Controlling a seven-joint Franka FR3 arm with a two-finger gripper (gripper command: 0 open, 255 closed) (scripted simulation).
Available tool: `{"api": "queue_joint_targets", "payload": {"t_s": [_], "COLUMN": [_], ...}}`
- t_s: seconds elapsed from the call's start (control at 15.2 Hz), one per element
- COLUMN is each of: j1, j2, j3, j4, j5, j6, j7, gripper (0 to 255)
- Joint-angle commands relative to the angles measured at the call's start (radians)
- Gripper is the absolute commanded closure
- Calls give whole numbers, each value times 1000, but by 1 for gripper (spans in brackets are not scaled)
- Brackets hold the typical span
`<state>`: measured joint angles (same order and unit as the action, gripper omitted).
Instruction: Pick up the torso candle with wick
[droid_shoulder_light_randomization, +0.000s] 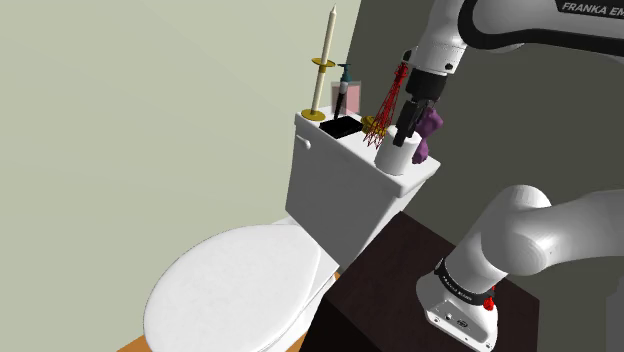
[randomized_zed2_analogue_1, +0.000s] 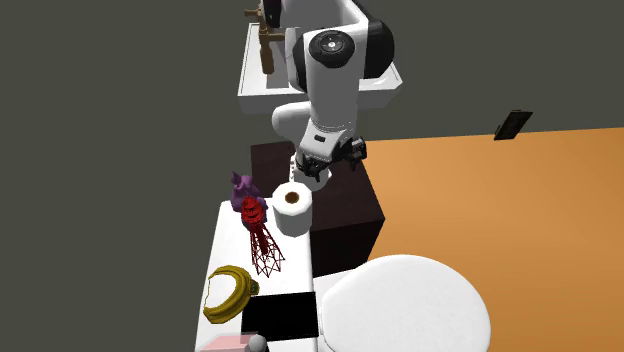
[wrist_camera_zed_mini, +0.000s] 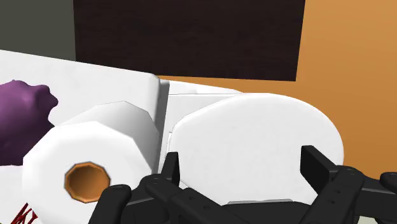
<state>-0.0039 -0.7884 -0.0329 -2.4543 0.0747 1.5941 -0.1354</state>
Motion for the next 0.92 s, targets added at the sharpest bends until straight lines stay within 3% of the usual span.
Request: {"api": "queue_joint_targets", "payload": {"t_s": [0.0,0.86], "j1": [0,-105], "j2": [0,-24], "j3": [0,-280], "j4": [0,68], "j5": [0,-224], "j6": [0,53], "j7": [0,-325], "gripper": [0,0]}}
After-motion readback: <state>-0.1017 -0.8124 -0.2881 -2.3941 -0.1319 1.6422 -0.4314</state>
